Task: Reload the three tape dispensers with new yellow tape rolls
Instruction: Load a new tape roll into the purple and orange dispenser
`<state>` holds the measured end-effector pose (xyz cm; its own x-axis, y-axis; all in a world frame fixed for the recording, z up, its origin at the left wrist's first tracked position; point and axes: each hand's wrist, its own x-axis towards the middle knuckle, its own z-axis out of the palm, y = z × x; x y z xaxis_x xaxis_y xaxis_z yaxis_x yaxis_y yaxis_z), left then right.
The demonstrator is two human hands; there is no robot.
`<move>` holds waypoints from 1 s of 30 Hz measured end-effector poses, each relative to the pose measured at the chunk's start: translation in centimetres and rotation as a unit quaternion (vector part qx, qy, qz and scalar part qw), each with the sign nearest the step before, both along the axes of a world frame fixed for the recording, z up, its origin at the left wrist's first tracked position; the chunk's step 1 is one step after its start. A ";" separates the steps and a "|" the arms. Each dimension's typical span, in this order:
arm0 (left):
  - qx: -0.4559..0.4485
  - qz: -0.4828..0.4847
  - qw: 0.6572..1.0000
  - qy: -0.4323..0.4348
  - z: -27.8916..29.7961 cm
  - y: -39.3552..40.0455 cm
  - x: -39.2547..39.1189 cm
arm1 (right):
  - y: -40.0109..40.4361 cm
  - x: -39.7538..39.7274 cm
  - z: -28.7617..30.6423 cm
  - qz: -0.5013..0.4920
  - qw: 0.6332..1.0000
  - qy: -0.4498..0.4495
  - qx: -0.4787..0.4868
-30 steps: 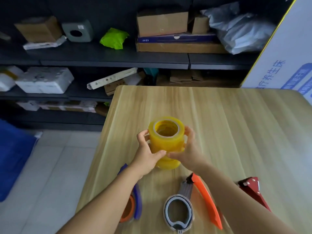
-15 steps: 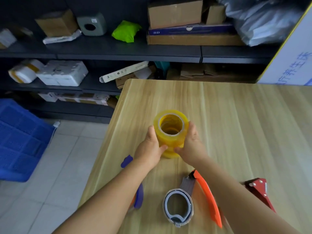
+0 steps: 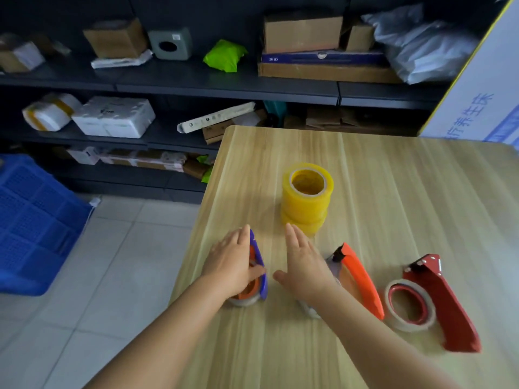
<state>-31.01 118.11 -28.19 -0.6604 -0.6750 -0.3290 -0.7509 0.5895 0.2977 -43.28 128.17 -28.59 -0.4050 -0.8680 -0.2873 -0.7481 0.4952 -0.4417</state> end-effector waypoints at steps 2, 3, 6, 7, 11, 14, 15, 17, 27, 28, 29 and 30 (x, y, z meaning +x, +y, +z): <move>0.013 -0.004 1.000 -0.026 -1.0 0.2 2.2 | 0.0 2.1 -0.7 0.019 1.000 -0.010 0.014; 0.027 -0.003 0.999 -0.041 -1.5 0.4 3.1 | 0.0 3.0 -1.2 0.028 0.999 -0.012 0.020; 0.074 0.012 0.996 -0.055 -3.5 1.1 4.6 | 0.4 5.0 -2.4 0.051 0.998 -0.008 0.043; 0.077 0.014 0.996 -0.051 -4.0 1.4 4.7 | 0.6 5.4 -2.7 0.049 0.997 -0.011 0.051; 0.060 0.018 0.998 -0.014 -4.4 1.9 4.6 | 1.1 6.6 -3.3 0.011 0.998 -0.003 0.056; 0.061 -0.013 0.998 0.008 -4.2 2.0 4.4 | 1.4 6.7 -3.3 -0.004 0.999 0.026 0.043; 0.060 -0.030 0.998 0.014 -4.1 2.0 4.3 | 1.5 6.7 -3.4 0.000 0.999 0.035 0.038; 0.068 -0.051 0.996 0.018 -4.2 2.1 4.4 | 1.7 6.5 -3.4 0.025 0.998 0.048 0.041; 0.126 -0.042 0.990 0.052 -3.4 0.7 5.4 | 1.6 5.1 -2.9 0.070 0.975 0.190 0.090; 0.131 -0.046 0.989 0.059 -3.4 0.6 5.4 | 1.3 5.1 -3.0 0.073 0.974 0.195 0.087; 0.140 -0.047 0.987 0.067 -3.5 0.6 5.4 | 1.2 5.2 -3.1 0.076 0.976 0.186 0.079; 0.154 -0.047 0.984 0.074 -3.6 0.6 5.5 | 1.0 5.3 -3.1 0.083 0.980 0.166 0.067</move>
